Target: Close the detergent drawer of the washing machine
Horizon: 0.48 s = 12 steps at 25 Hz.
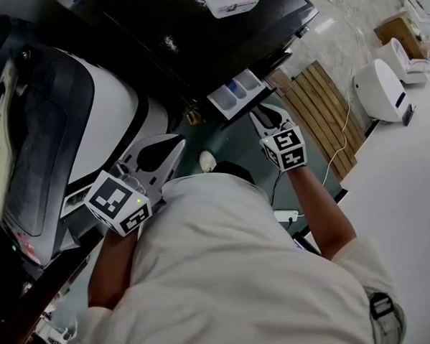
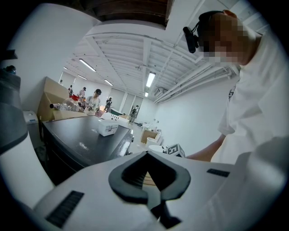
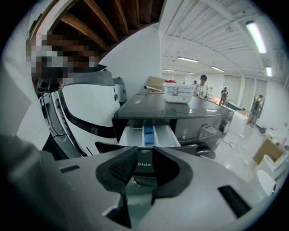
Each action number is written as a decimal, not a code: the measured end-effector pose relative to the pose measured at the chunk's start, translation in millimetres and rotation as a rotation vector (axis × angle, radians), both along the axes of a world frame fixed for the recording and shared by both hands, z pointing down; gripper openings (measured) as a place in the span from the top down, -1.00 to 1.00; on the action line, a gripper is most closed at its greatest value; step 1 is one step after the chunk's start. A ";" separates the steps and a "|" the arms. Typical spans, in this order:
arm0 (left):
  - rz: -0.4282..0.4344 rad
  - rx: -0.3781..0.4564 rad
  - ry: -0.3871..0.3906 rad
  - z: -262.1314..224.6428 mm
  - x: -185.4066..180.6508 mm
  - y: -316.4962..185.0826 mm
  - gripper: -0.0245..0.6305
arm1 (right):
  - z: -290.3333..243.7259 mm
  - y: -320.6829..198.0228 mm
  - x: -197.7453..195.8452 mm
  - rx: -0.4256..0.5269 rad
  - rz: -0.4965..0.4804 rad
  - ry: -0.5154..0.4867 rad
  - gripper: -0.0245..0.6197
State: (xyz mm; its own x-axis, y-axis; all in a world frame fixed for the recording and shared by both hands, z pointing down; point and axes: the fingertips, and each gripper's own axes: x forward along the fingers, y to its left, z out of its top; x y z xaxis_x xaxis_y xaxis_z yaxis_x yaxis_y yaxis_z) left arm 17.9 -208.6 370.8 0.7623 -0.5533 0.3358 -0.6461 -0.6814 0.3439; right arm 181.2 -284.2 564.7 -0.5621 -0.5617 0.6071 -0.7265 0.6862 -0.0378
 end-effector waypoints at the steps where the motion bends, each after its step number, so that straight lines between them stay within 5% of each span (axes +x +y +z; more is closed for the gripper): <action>1: 0.000 0.000 0.000 0.3 -0.4 -0.3 0.94 | 0.0 -0.9 -0.7 0.001 -0.001 0.000 0.67; 12: -0.006 -0.004 0.000 1.7 -2.6 -4.5 0.94 | -1.0 -10.7 -10.2 0.007 -0.015 -0.003 0.67</action>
State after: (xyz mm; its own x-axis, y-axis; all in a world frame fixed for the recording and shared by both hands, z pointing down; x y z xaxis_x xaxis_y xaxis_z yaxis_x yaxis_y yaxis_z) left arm 15.3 -213.0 372.5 0.7589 -0.5565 0.3382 -0.6502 -0.6761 0.3466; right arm 171.0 -294.9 563.6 -0.5723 -0.5577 0.6011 -0.7161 0.6972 -0.0349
